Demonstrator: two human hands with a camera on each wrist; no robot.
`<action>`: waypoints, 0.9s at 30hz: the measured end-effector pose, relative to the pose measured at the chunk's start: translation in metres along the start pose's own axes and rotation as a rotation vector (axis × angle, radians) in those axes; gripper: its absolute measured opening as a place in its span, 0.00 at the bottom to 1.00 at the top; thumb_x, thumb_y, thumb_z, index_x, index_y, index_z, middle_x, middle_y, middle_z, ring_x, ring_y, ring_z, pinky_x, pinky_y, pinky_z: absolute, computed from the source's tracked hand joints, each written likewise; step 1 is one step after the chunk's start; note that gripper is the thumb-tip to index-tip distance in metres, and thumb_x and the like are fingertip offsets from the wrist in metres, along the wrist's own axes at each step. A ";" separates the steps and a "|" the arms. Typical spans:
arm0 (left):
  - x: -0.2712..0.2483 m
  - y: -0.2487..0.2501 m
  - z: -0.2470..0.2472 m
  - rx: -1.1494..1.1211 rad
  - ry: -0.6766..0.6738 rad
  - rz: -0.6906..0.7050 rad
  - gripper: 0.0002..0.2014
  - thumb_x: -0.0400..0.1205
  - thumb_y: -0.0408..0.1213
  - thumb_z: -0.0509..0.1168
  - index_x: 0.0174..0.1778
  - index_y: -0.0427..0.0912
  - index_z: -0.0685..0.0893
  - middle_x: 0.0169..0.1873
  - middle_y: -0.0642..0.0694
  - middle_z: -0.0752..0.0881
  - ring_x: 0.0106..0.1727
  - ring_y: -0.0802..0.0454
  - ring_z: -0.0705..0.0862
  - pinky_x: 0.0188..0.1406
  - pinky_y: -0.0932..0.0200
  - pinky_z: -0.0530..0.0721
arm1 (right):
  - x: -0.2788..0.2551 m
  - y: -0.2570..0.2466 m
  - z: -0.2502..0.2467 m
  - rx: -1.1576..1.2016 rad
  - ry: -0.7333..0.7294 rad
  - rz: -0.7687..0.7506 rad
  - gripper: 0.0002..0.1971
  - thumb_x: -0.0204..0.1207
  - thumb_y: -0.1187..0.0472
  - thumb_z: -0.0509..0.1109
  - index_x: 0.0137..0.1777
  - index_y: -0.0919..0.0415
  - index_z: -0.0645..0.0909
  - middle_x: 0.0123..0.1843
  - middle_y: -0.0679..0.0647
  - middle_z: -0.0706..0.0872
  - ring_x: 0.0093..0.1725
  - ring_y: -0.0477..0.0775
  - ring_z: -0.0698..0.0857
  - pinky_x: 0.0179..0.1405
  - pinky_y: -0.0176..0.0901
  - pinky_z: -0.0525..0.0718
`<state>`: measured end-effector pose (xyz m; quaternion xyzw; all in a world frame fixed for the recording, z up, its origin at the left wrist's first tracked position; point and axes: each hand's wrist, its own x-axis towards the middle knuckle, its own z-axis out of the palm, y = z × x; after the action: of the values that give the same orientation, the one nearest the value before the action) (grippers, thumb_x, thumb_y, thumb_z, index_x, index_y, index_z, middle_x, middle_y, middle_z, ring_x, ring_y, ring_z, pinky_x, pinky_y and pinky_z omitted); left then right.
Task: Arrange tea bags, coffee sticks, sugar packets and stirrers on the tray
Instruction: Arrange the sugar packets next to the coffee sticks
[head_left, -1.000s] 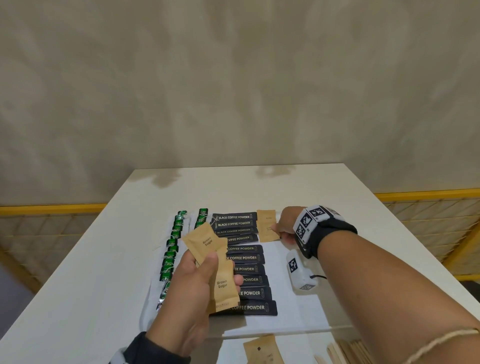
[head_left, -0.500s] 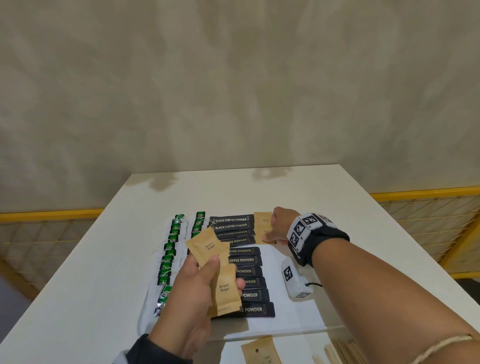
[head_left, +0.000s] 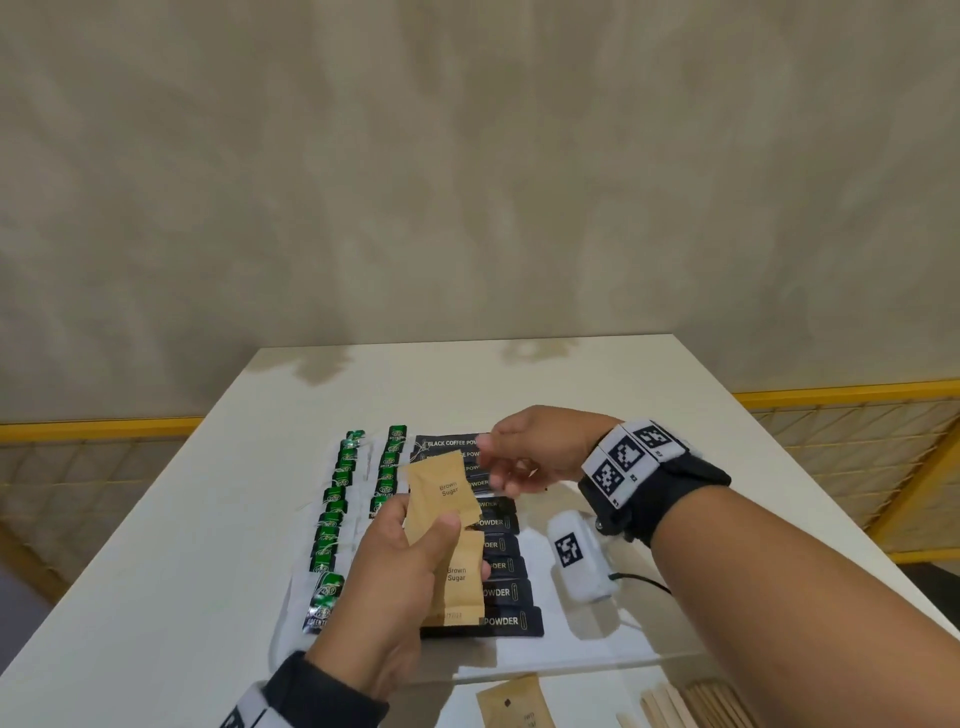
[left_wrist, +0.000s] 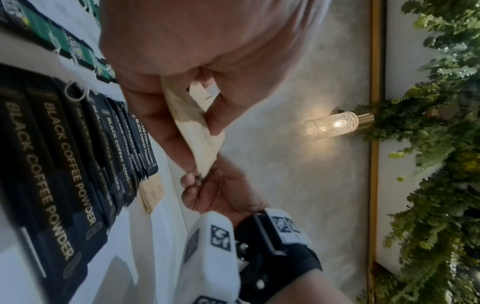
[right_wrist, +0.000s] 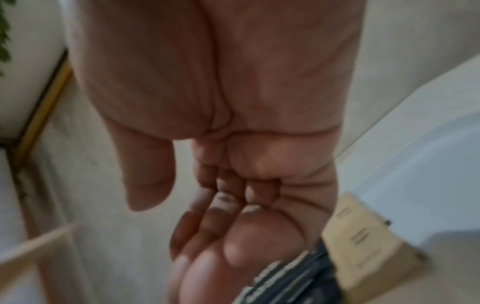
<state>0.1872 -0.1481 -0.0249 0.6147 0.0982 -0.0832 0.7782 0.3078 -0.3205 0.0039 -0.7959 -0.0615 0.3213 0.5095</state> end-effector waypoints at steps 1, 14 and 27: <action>0.000 0.000 0.001 0.015 0.003 0.005 0.10 0.84 0.32 0.64 0.60 0.42 0.78 0.42 0.35 0.91 0.31 0.40 0.87 0.29 0.48 0.87 | -0.004 -0.002 0.004 0.034 -0.055 -0.030 0.14 0.82 0.50 0.66 0.51 0.62 0.82 0.38 0.54 0.86 0.33 0.50 0.83 0.34 0.36 0.81; -0.002 -0.011 -0.002 -0.001 0.019 -0.019 0.11 0.79 0.32 0.70 0.56 0.38 0.79 0.42 0.34 0.91 0.33 0.39 0.89 0.30 0.49 0.88 | -0.024 0.015 0.008 0.107 -0.041 -0.035 0.03 0.79 0.67 0.70 0.45 0.61 0.78 0.37 0.60 0.86 0.31 0.48 0.85 0.27 0.33 0.80; -0.008 -0.003 -0.013 -0.080 0.014 -0.039 0.11 0.80 0.32 0.68 0.57 0.36 0.78 0.37 0.35 0.91 0.30 0.42 0.89 0.28 0.52 0.87 | -0.001 0.046 -0.010 -0.346 0.425 0.229 0.08 0.82 0.59 0.68 0.57 0.59 0.78 0.48 0.60 0.91 0.37 0.53 0.84 0.38 0.43 0.82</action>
<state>0.1780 -0.1366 -0.0285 0.5818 0.1189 -0.0899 0.7996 0.3024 -0.3499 -0.0318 -0.9221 0.0830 0.1876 0.3280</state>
